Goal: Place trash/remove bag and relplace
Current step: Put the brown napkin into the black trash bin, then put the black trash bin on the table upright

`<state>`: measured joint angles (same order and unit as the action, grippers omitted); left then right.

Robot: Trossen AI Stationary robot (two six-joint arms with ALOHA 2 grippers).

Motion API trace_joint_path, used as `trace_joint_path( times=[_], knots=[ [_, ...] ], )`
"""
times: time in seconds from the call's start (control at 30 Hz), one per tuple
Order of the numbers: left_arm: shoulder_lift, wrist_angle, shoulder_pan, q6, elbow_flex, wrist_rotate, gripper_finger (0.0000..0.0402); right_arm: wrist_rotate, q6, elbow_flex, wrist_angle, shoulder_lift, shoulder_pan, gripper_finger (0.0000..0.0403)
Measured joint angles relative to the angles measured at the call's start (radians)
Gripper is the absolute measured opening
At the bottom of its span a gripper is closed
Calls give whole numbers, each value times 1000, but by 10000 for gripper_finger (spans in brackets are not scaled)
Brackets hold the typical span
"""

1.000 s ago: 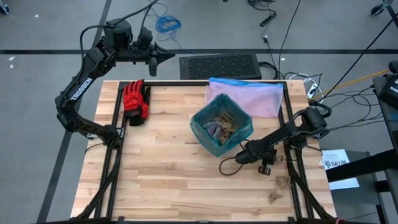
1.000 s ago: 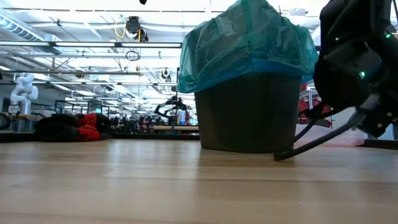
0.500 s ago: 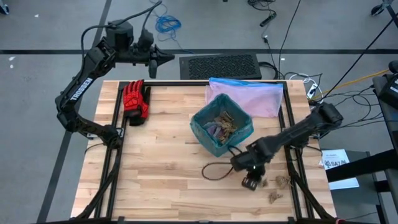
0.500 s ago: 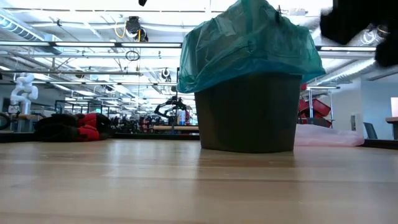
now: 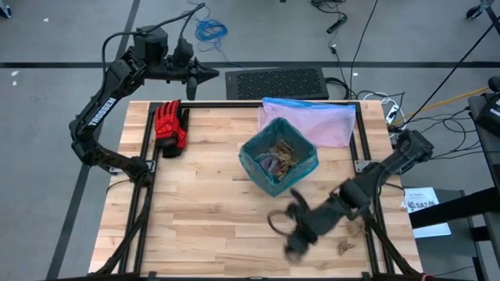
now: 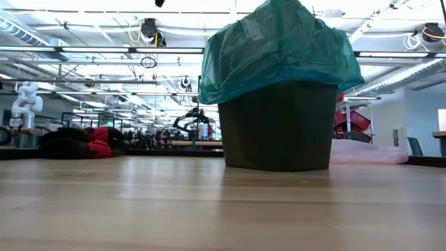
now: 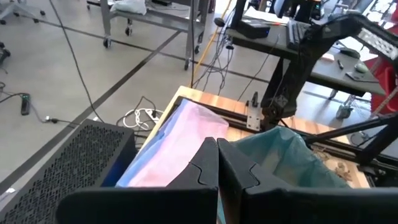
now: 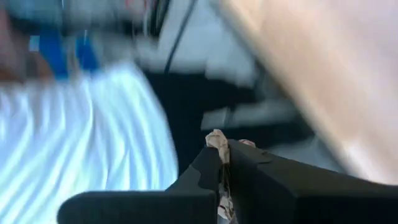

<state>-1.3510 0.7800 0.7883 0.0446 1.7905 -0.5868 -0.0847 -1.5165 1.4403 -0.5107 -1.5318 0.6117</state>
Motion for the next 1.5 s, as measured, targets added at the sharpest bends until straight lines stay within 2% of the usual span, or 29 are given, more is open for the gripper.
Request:
trace_joint_path(
  times=[0.1, 0.33, 0.5, 0.63, 0.83, 0.97, 1.07, 1.17, 1.3, 1.4, 1.5],
  knots=[
    [1, 0, 0, 21, 0, -8, 1, 146, 105, 84, -110, 0, -90, 0],
    [2, -1, 0, 49, 0, -11, 1, 313, 351, 221, -443, 0, -385, 0],
    [2, -3, 0, 48, 0, -11, 1, 273, 501, 249, -560, 0, -552, 8],
    [2, -1, 0, 42, 0, -11, 1, 252, 571, 247, -650, -4, -647, 60],
    [2, -1, 0, 41, 0, -11, 1, 149, 616, 247, -662, -5, -718, 190],
    [2, -1, 0, 44, 0, 3, 1, 41, 604, 247, -662, -5, -695, 257],
    [2, 0, 0, 44, 0, 14, 1, -10, 514, 247, -685, -5, -634, 275],
    [2, 0, 0, 42, 0, 17, 1, -78, 362, 247, -812, -5, -528, 271],
    [2, 0, 13, 40, 0, 18, 1, -126, 83, 216, -982, -5, -326, 252],
    [2, 1, 29, 40, 0, 19, 1, -158, -139, 168, -992, -5, -173, 243],
    [2, 1, 37, 40, 0, 19, 1, -139, -338, 103, -909, -5, -65, 240]
  ],
)
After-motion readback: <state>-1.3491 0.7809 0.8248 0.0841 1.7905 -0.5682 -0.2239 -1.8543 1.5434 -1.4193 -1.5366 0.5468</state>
